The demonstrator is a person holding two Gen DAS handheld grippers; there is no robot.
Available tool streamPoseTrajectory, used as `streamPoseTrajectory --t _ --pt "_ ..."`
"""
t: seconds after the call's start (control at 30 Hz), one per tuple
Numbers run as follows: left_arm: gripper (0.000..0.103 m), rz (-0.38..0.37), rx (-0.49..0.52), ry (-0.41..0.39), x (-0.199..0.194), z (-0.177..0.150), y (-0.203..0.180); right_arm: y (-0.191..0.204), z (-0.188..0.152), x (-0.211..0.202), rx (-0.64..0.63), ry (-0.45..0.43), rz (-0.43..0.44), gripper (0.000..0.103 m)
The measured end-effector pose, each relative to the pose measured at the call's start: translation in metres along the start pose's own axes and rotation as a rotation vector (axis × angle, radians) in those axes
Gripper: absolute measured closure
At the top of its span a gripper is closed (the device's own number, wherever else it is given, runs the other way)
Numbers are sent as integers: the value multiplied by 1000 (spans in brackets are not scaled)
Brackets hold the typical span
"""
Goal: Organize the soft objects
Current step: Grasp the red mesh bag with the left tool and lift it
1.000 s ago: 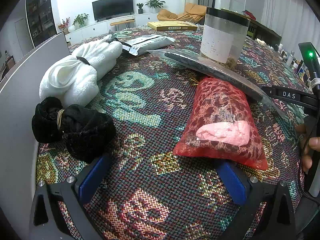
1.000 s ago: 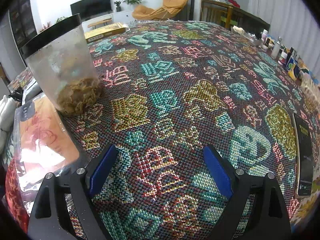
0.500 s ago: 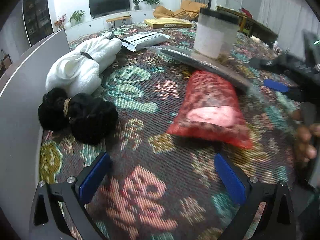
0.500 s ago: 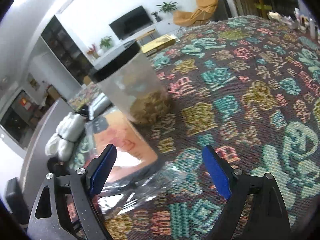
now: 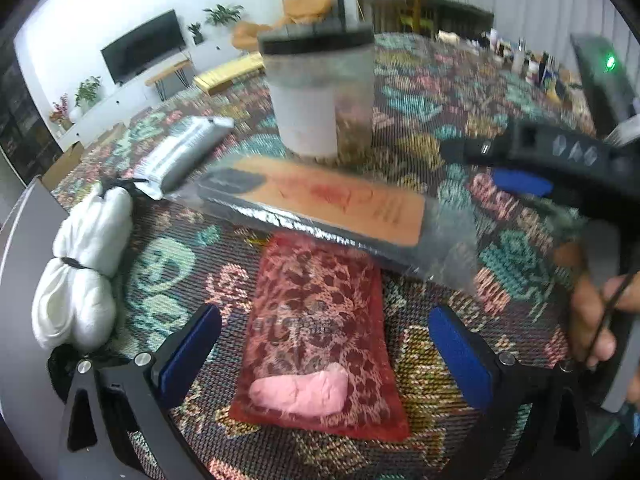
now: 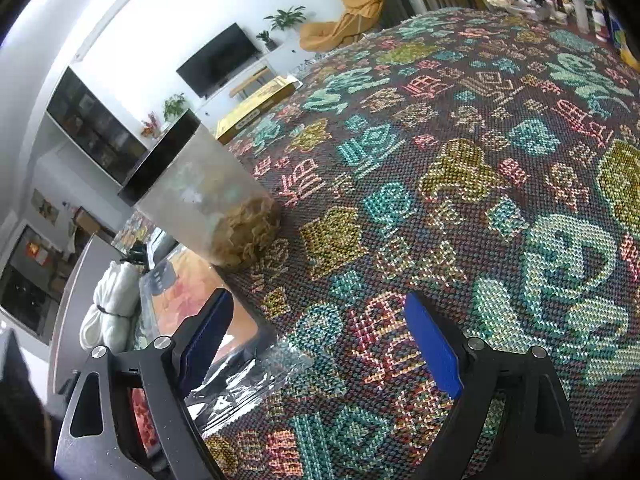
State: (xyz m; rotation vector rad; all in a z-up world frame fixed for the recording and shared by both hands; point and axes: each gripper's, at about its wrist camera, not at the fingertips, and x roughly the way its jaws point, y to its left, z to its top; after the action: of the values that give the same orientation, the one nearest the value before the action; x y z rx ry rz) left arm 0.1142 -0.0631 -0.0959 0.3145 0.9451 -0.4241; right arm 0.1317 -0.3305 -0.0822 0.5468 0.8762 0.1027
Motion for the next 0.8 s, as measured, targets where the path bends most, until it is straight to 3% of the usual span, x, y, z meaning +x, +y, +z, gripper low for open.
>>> streamPoseTrajectory --t 0.07,0.13,0.2,0.3,0.57,0.7,0.8 --pt "17 -16 0 14 4 -2 1 -2 -1 0 5 0 3 14" --pt "45 -23 -7 34 7 -8 3 -1 -2 0 0 -8 0 14" --pt "57 -21 -14 26 4 -13 6 0 -3 1 -7 -6 -6 14" --pt "64 -43 -53 23 -7 -20 13 1 -3 2 -7 -7 -5 14" --pt "62 49 -96 46 -43 -65 42 3 -4 4 -20 -8 -15 14" --pt "25 27 -123 62 -40 -73 47 6 -5 6 -38 -8 -30 13" --pt "15 42 -105 32 -39 -69 41 10 -6 8 -56 -5 -45 13"
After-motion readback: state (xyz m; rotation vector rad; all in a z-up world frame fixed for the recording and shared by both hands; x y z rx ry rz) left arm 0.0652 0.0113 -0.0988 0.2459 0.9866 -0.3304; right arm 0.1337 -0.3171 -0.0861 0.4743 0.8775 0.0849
